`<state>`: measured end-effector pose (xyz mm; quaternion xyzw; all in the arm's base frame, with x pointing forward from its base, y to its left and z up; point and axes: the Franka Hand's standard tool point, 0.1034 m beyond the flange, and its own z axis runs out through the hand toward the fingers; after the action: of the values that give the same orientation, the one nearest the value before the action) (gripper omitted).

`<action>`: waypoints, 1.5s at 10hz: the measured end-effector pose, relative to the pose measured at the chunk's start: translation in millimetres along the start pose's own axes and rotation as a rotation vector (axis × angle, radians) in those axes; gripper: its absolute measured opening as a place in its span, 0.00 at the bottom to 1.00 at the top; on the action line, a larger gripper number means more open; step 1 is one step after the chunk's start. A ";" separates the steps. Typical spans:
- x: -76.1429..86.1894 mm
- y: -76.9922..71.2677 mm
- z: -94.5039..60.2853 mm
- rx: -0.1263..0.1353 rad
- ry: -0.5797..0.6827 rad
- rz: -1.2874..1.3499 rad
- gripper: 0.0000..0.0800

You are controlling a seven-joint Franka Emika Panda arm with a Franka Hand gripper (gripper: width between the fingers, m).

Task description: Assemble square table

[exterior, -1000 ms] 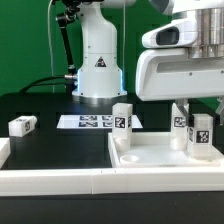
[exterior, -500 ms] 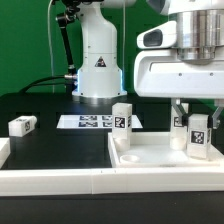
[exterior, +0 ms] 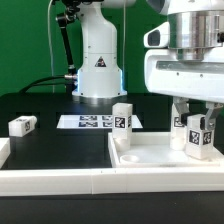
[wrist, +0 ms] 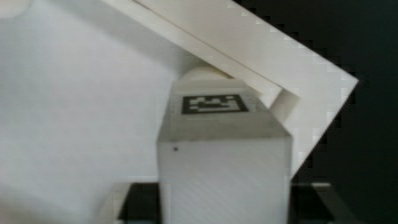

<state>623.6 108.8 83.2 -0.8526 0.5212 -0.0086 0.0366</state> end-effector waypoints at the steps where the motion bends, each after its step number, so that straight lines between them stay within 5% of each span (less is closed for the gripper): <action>1: 0.0 -0.3 0.0 0.001 0.000 0.040 0.36; 5: -0.6 -0.6 0.1 0.002 0.001 0.079 0.46; 6: -1.2 -0.8 0.1 0.002 0.000 0.043 0.69; 8: -4.0 -3.6 -0.3 0.012 0.002 -0.139 0.79; 15: -2.7 -3.2 1.7 0.015 0.015 -0.695 0.81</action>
Offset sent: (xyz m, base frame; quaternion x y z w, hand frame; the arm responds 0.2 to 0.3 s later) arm 0.0000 0.0000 0.0000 0.0000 0.0000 0.0650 0.9979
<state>625.2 112.8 81.8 -0.9788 0.1999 -0.0306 0.0338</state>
